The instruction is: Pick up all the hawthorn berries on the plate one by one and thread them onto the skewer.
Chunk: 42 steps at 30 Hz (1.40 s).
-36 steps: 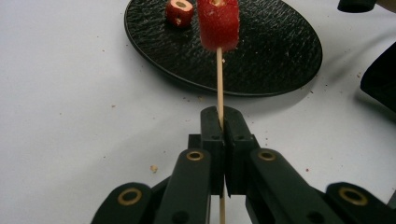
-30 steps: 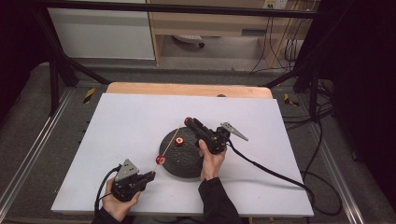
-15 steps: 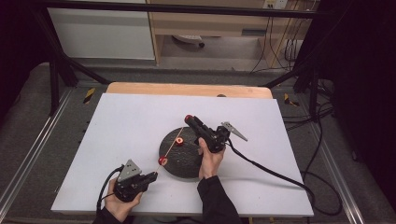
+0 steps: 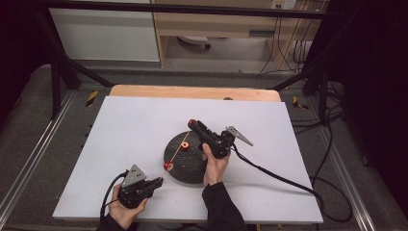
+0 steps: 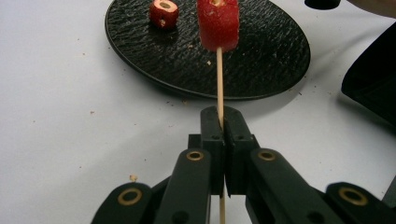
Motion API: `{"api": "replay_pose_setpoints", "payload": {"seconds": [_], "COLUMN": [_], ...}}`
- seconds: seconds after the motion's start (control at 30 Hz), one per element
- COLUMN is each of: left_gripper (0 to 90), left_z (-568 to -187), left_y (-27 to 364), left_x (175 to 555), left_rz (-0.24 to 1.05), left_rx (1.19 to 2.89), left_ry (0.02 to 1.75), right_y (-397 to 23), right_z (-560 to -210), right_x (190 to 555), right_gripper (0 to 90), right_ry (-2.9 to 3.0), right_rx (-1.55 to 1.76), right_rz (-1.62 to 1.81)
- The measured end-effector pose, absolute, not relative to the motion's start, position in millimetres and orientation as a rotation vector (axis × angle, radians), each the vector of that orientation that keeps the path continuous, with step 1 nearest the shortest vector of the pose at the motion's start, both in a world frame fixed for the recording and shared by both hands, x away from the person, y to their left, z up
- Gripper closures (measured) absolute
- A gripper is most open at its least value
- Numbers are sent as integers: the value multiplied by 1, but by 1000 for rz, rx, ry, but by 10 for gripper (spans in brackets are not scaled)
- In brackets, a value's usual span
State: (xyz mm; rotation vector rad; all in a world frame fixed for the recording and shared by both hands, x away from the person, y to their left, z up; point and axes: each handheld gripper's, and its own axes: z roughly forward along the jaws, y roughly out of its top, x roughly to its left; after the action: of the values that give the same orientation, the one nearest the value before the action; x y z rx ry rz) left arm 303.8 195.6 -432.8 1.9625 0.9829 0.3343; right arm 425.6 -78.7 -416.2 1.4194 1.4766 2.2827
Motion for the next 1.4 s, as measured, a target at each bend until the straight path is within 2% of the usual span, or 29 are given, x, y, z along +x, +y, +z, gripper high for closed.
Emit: {"api": "replay_pose_setpoints", "payload": {"seconds": [1.4], "left_gripper": [884], "left_z": [-433], "left_y": [178], "left_x": [309], "left_rz": [299], "left_rx": [1871], "left_ry": [1046], "right_y": [-74], "right_z": [-422], "right_x": [415], "right_gripper": [619], "right_ry": [1568], "right_rx": [1447], "right_rz": [2311]}}
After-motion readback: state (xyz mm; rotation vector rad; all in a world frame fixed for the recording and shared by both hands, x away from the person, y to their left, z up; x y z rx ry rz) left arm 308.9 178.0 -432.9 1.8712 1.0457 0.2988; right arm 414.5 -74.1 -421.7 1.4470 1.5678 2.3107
